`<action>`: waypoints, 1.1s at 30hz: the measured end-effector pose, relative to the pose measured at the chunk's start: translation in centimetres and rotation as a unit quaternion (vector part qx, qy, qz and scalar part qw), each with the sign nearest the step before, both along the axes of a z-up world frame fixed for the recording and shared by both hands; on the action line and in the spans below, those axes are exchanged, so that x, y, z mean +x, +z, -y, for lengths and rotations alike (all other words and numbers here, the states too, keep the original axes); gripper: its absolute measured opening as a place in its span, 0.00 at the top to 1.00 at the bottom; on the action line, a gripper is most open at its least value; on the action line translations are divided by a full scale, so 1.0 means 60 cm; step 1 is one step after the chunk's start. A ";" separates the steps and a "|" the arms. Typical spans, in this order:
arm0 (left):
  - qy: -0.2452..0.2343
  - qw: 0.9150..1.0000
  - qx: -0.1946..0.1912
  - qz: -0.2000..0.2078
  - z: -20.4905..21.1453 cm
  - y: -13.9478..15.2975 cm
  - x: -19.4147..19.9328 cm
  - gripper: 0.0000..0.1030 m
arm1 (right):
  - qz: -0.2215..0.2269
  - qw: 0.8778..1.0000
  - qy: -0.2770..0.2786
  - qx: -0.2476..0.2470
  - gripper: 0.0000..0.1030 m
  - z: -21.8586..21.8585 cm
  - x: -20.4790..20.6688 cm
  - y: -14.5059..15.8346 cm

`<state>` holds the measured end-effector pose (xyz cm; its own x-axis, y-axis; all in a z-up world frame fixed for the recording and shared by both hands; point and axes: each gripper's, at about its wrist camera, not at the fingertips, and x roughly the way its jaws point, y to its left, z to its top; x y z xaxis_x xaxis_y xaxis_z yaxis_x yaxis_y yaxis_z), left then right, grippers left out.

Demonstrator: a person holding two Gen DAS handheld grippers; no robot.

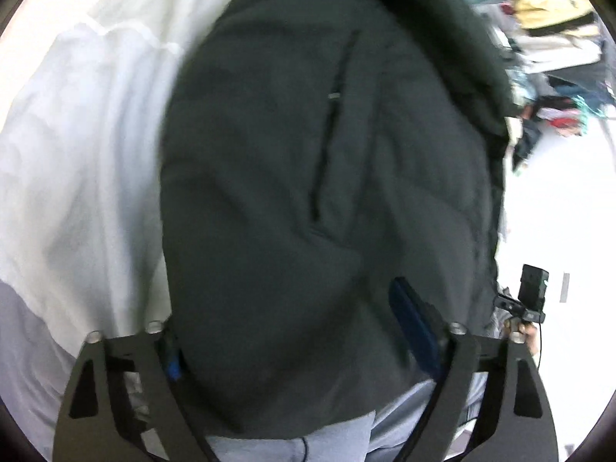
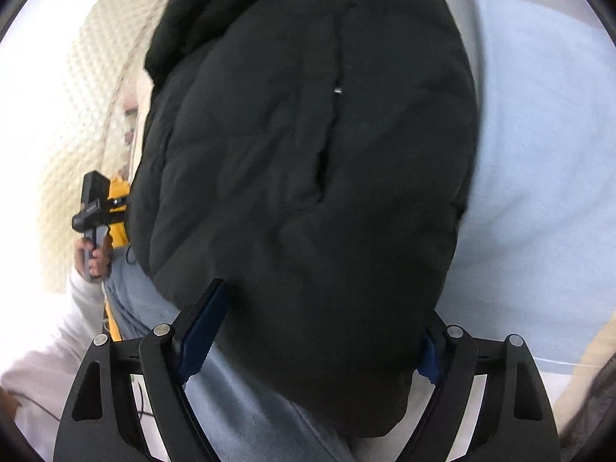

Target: Fold large clothes

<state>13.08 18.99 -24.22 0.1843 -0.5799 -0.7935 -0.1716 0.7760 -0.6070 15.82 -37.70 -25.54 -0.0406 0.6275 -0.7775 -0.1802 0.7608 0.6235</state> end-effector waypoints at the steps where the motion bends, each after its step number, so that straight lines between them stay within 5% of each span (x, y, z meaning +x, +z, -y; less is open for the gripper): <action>1: -0.003 1.000 -0.006 0.011 0.001 0.008 -0.004 0.25 | 0.001 1.000 -0.003 0.007 0.19 0.005 -0.003 0.005; 8: -0.009 0.999 -0.028 0.045 -0.001 0.017 -0.012 0.39 | 0.026 0.998 0.004 0.050 0.21 -0.006 -0.010 0.038; 16: -0.003 0.999 0.025 -0.029 0.038 -0.015 0.013 0.37 | -0.059 0.998 0.004 0.003 0.20 -0.005 0.023 -0.061; 21: -0.016 0.999 0.001 -0.028 0.044 -0.019 0.021 0.30 | -0.024 0.998 0.053 0.023 0.22 -0.035 0.019 -0.026; 24: -0.023 0.999 -0.029 0.014 0.049 0.000 0.017 0.32 | 0.029 0.996 0.084 0.024 0.44 -0.071 0.005 0.023; 26: -0.031 0.999 -0.026 0.033 0.055 0.014 0.015 0.42 | 0.063 0.994 0.088 0.006 0.79 -0.087 0.004 0.047; 30: -0.018 0.998 -0.030 0.059 0.050 0.041 0.017 0.78 | 0.120 0.990 0.076 -0.022 0.92 -0.099 0.005 0.103; 33: 0.000 0.996 -0.045 0.079 0.041 0.077 0.015 0.87 | 0.177 0.983 0.055 -0.014 0.93 -0.100 0.004 0.174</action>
